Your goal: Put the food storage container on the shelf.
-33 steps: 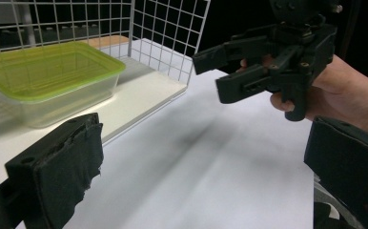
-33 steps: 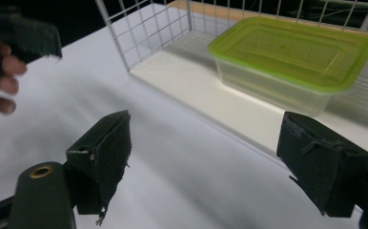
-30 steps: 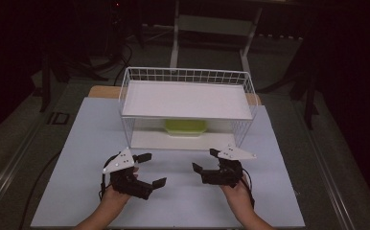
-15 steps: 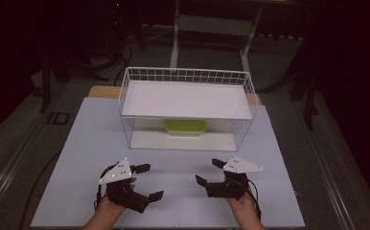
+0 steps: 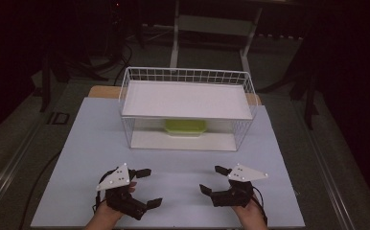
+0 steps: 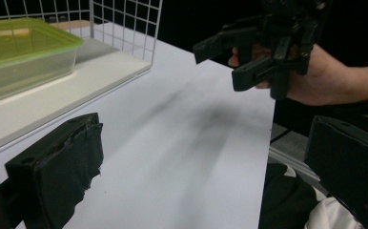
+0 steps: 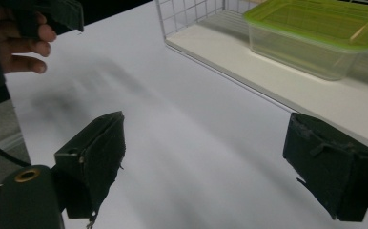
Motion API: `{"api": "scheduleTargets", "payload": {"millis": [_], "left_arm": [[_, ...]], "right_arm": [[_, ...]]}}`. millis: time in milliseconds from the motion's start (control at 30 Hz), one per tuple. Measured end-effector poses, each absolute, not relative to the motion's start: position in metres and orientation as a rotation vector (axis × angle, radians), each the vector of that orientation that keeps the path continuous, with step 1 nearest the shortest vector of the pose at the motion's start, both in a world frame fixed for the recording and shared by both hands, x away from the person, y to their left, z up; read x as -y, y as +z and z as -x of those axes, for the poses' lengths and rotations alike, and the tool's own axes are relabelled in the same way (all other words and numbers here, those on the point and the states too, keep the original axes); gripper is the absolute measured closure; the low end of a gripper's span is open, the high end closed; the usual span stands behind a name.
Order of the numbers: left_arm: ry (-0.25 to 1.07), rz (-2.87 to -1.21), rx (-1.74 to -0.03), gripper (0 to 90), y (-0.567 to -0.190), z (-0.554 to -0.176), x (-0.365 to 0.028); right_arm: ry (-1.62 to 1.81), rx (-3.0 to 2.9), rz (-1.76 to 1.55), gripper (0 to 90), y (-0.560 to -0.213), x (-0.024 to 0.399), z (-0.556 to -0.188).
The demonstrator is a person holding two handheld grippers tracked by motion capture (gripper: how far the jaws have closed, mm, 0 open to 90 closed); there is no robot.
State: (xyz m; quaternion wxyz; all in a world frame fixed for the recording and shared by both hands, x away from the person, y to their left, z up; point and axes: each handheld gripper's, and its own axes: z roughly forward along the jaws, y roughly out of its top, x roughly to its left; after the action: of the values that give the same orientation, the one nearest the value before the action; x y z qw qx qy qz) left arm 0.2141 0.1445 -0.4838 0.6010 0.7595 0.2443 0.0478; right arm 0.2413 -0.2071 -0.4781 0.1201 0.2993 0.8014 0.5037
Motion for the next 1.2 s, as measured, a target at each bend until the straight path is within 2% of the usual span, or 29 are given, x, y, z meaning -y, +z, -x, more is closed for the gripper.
{"api": "scheduleTargets", "payload": {"millis": [667,1200], "left_arm": [[0.141,-1.836,-0.489,0.1,-0.503,-0.219,-0.141],[0.108,-1.846,-0.53,0.0,-0.509,-0.225,-0.141]], "right_arm": [[1.461,-2.439,-0.719,14.2,-0.5,0.212,-0.255],[1.436,-2.456,-0.748,14.2,-0.506,0.211,-0.259]]}}
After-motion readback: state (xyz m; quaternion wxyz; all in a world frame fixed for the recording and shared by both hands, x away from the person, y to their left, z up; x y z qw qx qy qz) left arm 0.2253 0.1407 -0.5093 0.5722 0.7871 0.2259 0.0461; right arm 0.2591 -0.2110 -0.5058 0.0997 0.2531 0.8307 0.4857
